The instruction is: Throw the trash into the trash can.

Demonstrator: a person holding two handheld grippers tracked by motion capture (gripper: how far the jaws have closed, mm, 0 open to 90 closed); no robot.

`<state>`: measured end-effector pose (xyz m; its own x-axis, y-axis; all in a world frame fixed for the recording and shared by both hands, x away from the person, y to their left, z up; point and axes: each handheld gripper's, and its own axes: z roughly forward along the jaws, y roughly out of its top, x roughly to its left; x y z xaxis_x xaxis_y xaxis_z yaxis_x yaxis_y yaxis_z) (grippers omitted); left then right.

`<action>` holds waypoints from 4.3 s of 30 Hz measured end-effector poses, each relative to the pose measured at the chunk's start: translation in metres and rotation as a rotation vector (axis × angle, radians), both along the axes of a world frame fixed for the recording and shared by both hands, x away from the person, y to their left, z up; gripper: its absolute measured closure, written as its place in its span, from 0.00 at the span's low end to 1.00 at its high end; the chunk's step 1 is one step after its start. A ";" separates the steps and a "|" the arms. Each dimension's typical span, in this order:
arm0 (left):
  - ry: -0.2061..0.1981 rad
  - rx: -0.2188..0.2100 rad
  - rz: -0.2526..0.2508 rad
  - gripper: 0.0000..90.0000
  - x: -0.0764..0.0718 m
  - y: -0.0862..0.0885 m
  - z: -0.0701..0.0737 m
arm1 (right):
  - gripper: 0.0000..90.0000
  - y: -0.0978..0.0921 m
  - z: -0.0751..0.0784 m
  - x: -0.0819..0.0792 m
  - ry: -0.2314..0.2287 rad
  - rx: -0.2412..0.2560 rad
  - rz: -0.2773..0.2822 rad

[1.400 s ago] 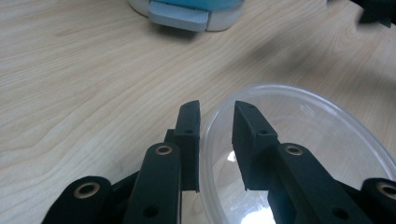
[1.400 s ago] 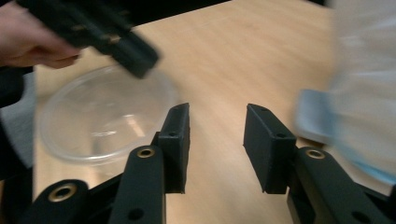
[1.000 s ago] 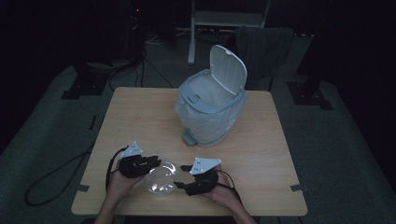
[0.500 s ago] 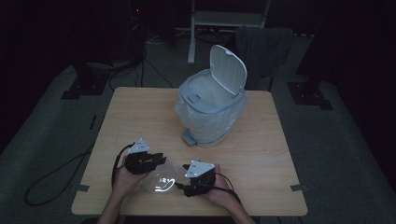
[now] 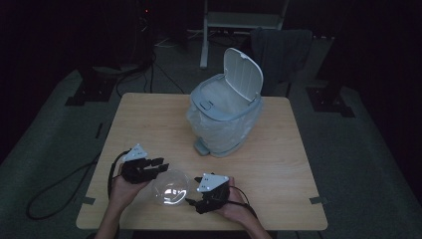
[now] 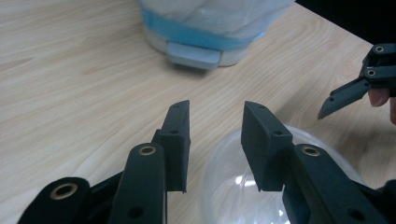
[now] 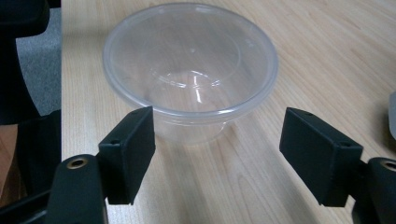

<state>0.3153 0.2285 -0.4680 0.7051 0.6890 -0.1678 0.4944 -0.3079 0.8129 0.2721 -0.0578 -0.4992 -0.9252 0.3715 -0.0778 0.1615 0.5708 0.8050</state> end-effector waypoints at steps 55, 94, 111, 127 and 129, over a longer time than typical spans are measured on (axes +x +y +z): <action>0.126 -0.085 -0.101 0.63 0.039 -0.030 -0.028 | 0.42 -0.036 0.000 0.046 0.075 0.049 -0.288; 0.098 -0.046 -0.075 0.97 0.045 -0.041 -0.024 | 0.80 -0.051 0.001 0.083 0.309 0.214 -0.368; 0.181 -0.038 -0.005 0.68 0.040 -0.017 -0.030 | 0.54 -0.051 -0.004 0.086 0.390 0.224 -0.367; 0.196 -0.104 -0.014 0.82 0.041 -0.016 -0.032 | 0.69 -0.056 0.000 0.087 0.391 0.229 -0.380; 0.206 -0.131 -0.019 0.76 0.043 -0.015 -0.031 | 0.60 -0.058 -0.004 0.089 0.425 0.246 -0.379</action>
